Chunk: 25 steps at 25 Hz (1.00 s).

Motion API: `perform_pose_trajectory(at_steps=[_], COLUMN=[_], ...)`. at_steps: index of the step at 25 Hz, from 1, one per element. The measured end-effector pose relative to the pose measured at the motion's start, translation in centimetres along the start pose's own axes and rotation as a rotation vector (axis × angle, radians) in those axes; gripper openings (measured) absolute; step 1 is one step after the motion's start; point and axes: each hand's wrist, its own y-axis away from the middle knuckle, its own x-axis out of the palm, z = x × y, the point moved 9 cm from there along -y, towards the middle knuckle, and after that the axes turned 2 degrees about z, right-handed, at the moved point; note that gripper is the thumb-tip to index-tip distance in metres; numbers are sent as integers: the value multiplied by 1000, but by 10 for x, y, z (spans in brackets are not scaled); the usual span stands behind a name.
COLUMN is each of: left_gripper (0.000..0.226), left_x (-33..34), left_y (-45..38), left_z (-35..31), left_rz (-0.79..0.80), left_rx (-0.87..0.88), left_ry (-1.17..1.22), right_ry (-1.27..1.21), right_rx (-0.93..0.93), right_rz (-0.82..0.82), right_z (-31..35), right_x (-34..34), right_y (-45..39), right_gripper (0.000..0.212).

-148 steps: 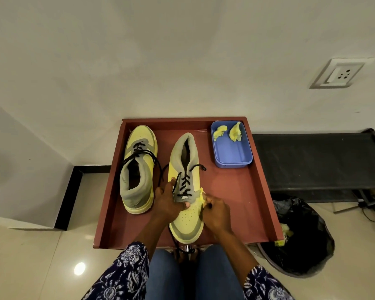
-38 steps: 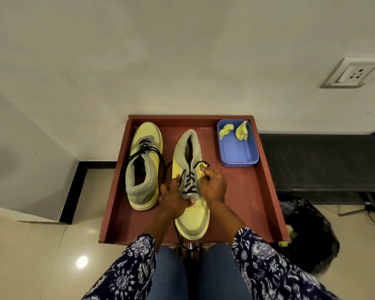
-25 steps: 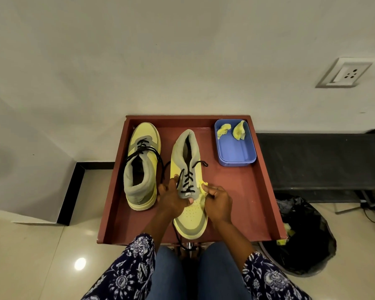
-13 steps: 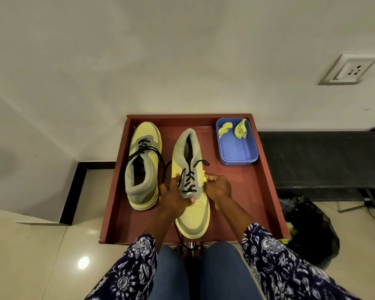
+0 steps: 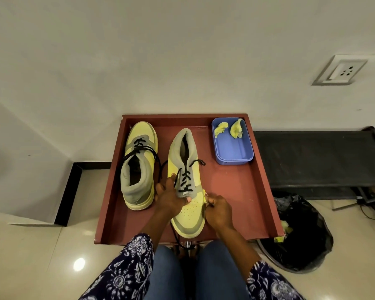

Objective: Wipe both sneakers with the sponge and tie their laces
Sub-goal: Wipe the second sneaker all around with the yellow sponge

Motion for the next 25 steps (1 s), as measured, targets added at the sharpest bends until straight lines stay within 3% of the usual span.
perform_pose_trajectory(at_steps=[9, 20, 25], left_gripper=[89, 88, 89], left_x=[1, 0, 1], left_y=[-2, -2, -3], left_z=[2, 0, 2], left_rz=[16, -4, -5], left_rx=[-25, -8, -11], left_ry=[-2, -20, -19], right_ry=[-104, 12, 20], right_rx=[160, 106, 74], right_rz=[-19, 129, 96], right_z=[-16, 20, 15], right_x=[-6, -6, -6], right_y=[23, -36, -26], right_gripper=[33, 31, 33])
